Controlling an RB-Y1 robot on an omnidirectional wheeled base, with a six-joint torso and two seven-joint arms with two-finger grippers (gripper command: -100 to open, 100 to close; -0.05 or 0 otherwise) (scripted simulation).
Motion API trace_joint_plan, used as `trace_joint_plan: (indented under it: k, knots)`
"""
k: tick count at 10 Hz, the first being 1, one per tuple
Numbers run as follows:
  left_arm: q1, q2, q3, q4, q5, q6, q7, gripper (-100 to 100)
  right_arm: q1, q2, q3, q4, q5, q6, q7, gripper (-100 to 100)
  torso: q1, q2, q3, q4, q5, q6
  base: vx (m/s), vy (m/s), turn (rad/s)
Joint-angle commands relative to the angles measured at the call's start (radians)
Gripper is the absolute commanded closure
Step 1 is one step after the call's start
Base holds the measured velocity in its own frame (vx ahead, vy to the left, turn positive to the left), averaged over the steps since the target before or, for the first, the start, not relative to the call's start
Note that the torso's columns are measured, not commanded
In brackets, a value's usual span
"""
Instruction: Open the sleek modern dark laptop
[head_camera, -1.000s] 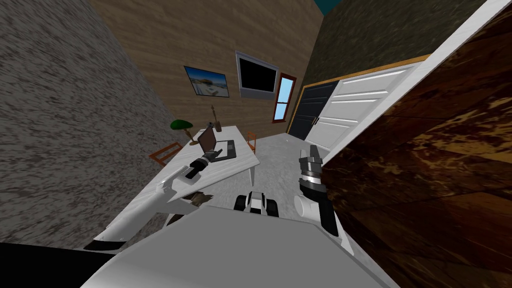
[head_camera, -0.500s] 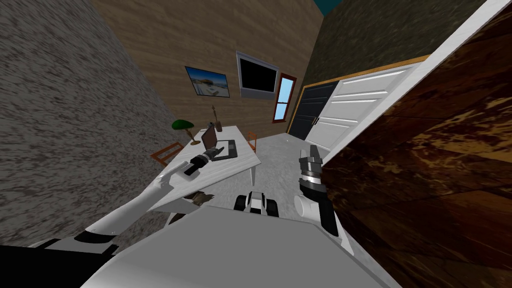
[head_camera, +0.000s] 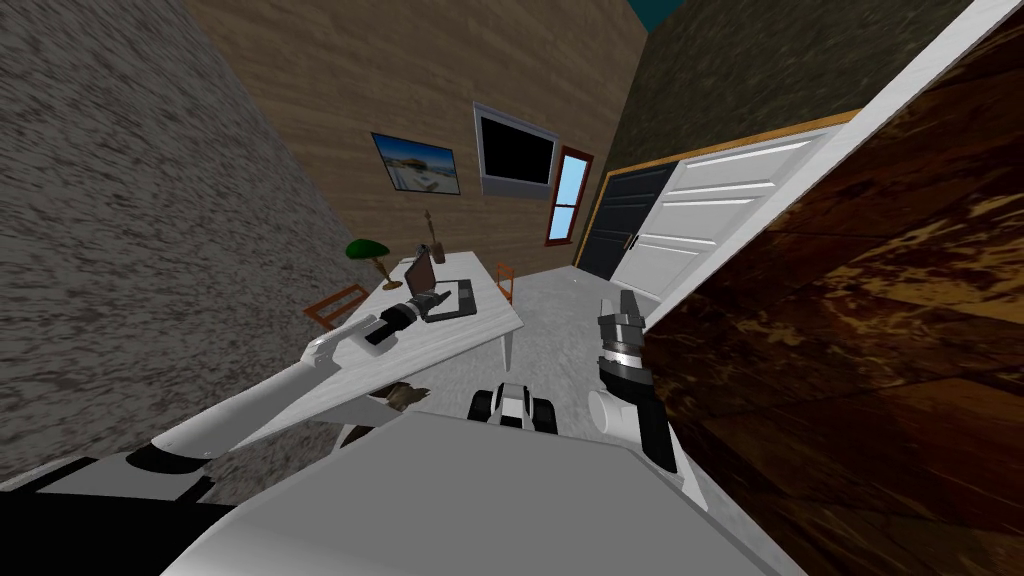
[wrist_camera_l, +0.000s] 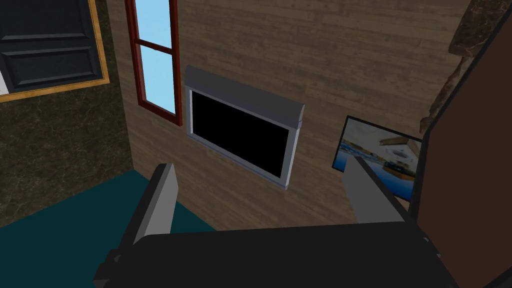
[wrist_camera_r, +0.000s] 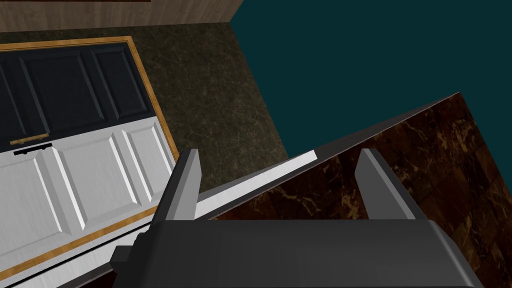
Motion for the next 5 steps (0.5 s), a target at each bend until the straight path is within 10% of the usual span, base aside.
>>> trace_joint_plan:
  k: [1, 5]
  knots:
    - [-0.009, 0.059, -0.024, -0.017, 0.024, 0.0, 0.022, -100, 0.0, 0.0, 0.0, 0.0, 0.0, 0.0, 0.0, 0, 0.0, 0.0, 0.0, 0.0, 0.0, 0.0, -0.012, 0.022, -0.003]
    - [-0.032, 0.16, -0.07, -0.043, 0.068, 0.001, 0.061, -100, 0.0, 0.0, 0.0, 0.0, 0.0, 0.0, 0.0, 0, 0.0, 0.0, 0.0, 0.0, 0.0, 0.0, -0.015, 0.024, -0.002]
